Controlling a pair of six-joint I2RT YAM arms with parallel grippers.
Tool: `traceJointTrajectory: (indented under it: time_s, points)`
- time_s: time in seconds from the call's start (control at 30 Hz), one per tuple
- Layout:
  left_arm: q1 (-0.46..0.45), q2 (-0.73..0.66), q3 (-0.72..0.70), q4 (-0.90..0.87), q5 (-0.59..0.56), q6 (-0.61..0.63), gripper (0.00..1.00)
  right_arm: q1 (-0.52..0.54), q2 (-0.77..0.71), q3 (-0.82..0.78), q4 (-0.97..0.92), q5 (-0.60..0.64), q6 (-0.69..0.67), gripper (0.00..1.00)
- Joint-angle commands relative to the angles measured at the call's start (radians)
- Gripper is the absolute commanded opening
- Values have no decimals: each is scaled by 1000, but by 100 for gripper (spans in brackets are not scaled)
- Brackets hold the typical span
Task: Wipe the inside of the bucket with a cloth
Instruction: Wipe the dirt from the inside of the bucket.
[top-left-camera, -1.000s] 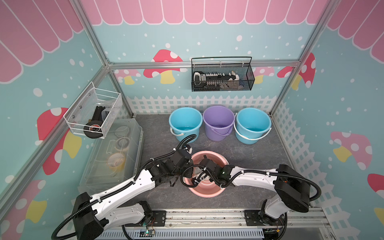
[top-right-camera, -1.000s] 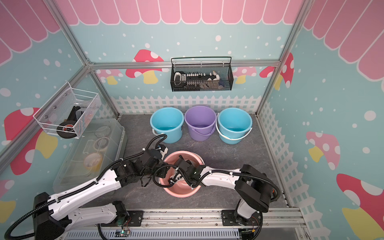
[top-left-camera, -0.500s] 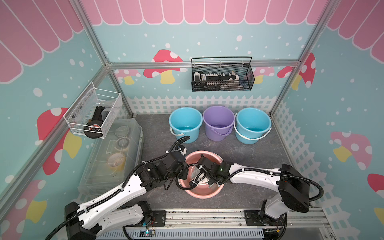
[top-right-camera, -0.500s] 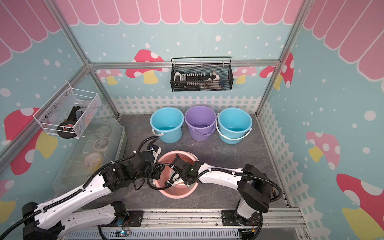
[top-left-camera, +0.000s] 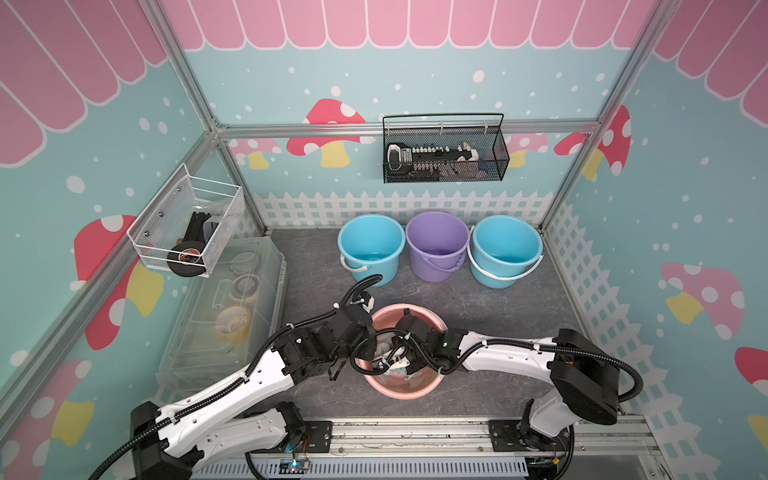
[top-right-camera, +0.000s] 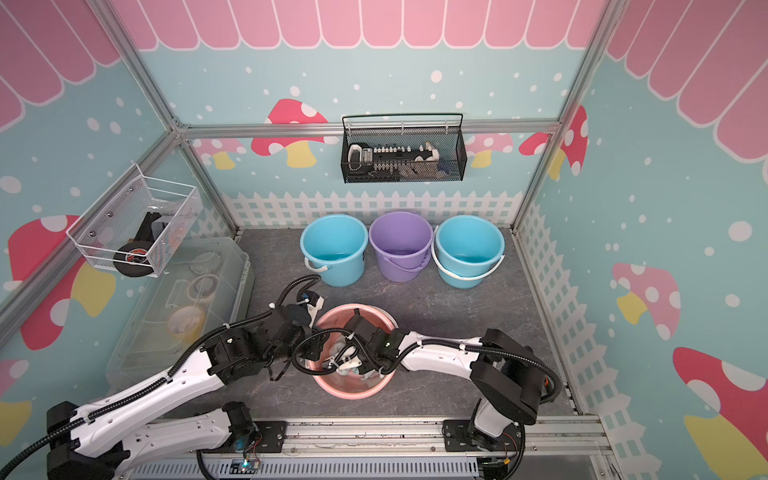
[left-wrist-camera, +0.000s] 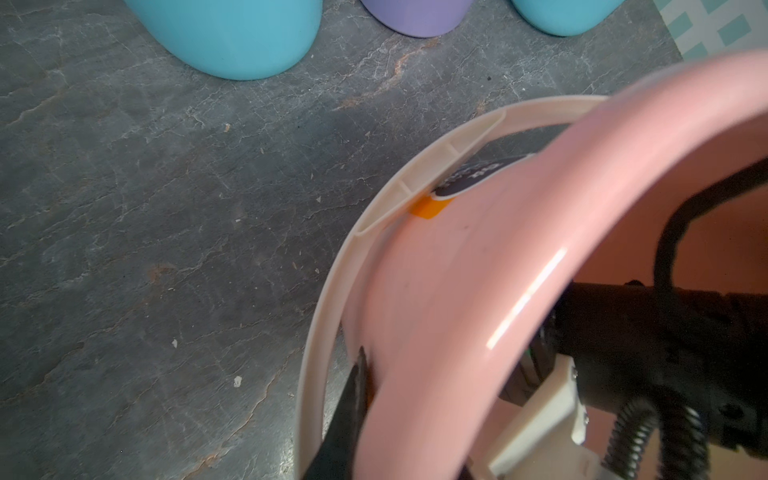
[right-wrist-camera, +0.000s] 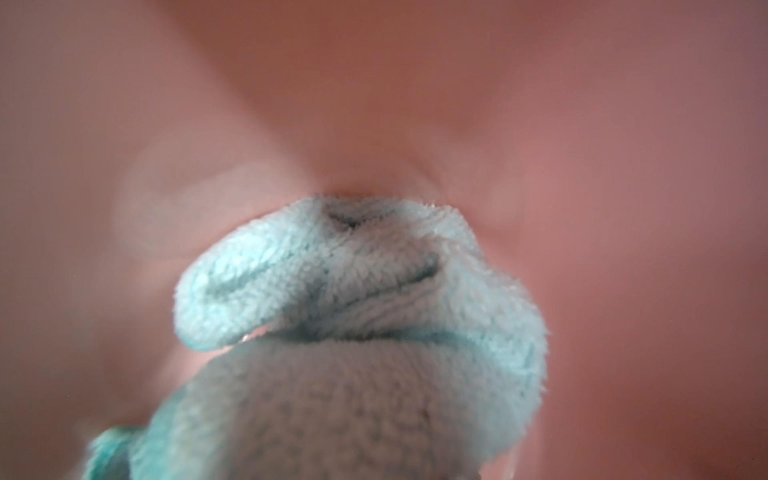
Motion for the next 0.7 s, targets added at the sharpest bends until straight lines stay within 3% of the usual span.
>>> traceJointTrajectory:
  time_s: [0.0, 0.17, 0.33, 0.47, 0.67]
  points:
    - [-26, 7, 10, 161, 3, -45, 0, 21, 37, -5, 237, 135, -48, 0]
    - [-52, 21, 10, 159, -11, -43, 0, 26, 64, 11, 229, 368, -239, 0]
    - [-56, 12, 2, 149, -28, -45, 0, 26, 60, 20, 68, 506, -337, 0]
    - [-56, -2, -7, 142, -42, -42, 0, 27, 62, 73, -206, 532, -278, 0]
    - [-56, -6, 1, 113, -64, -29, 0, 28, 87, 149, -589, 436, -110, 0]
